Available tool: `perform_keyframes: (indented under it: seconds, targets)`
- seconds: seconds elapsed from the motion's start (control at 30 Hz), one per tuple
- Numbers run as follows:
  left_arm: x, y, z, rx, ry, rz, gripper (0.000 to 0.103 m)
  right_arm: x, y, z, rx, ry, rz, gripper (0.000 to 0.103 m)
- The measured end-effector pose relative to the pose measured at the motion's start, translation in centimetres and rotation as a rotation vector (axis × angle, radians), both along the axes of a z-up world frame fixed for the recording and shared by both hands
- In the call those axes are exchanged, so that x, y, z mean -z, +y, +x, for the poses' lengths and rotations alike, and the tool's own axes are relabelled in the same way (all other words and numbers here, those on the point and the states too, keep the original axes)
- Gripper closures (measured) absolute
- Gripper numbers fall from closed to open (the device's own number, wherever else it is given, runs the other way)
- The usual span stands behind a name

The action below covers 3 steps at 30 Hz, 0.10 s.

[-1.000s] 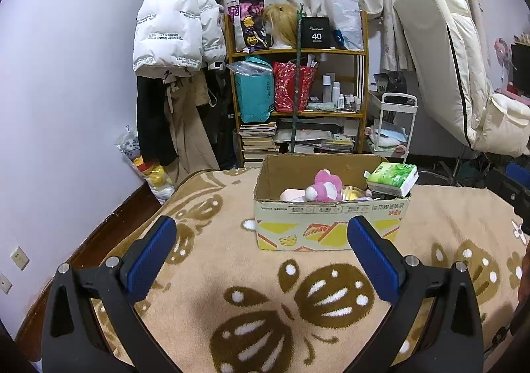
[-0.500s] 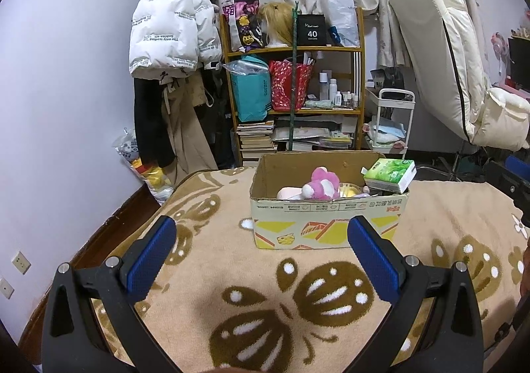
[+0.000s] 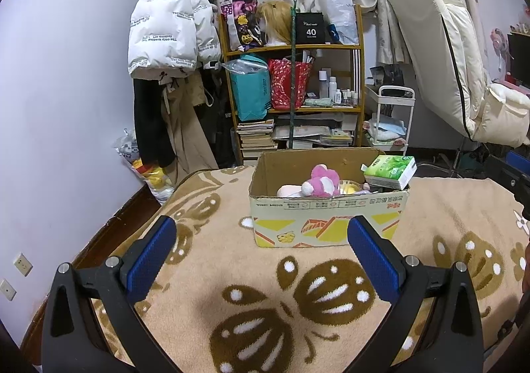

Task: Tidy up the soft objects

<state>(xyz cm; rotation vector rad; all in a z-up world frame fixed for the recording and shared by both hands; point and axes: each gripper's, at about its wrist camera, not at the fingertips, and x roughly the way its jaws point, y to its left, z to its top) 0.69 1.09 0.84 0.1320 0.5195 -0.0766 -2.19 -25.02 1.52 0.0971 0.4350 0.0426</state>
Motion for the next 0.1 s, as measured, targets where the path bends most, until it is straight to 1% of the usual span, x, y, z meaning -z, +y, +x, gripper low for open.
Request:
perform_keyframes:
  seconds: [0.1]
  targets:
    - [0.04,-0.04,-0.03,0.002,0.000,-0.002,0.001,0.02,0.07,0.00,0.000,0.002,0.002,0.000]
